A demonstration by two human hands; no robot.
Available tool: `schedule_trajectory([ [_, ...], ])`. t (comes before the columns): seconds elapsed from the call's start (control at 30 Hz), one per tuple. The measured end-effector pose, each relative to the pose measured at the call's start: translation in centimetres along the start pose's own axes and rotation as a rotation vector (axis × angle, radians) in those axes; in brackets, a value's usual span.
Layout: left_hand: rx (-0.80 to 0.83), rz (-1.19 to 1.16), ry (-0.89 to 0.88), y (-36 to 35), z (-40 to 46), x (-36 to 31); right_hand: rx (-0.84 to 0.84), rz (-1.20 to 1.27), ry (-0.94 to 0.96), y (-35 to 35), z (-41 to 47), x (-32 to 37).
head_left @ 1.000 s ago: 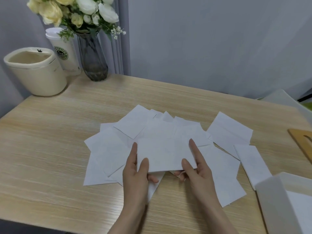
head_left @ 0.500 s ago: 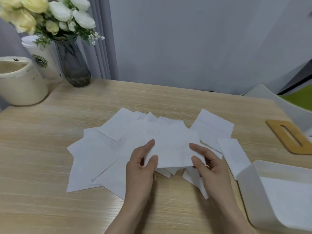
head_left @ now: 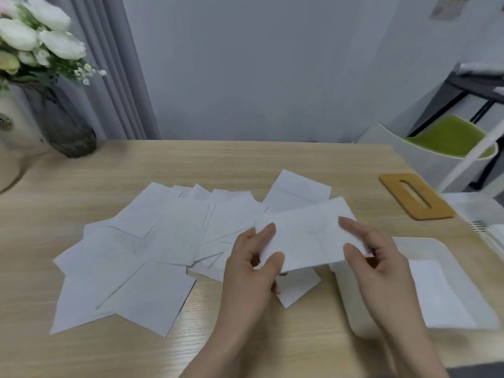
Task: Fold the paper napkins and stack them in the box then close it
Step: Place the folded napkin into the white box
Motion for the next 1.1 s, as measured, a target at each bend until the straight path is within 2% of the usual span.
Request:
schedule_trajectory([
  [0.23,0.124,0.082,0.019,-7.2,-1.5,1.5,-0.11,-0.17,-0.037,7.4,-0.4,-2.6],
  [0.53,0.197,0.223,-0.045,-12.4,-3.2,2.6,-0.18,-0.225,-0.104,13.5,-1.0,-5.0],
  [0.67,0.189,0.429,-0.168,-14.1,-4.1,2.6,-0.196,-0.283,-0.073,14.9,-0.9,-5.7],
  [0.9,0.196,0.894,-0.363,-15.3,-4.6,3.1,-0.214,-0.62,-0.044,15.6,-1.3,-7.9],
  [1.1,0.179,1.108,-0.47,-15.8,-5.1,2.6,-0.212,-0.785,-0.021,15.3,-1.4,-8.2],
])
Point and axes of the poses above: each hand's wrist, its own z-axis towards the middle knuckle, its own y-axis out of the back of the hand, x = y × z, the point moved 9 cm from there along z, towards the middle knuckle, and after that the axes turned 2 degrees about -z, right-handed, at the moved point
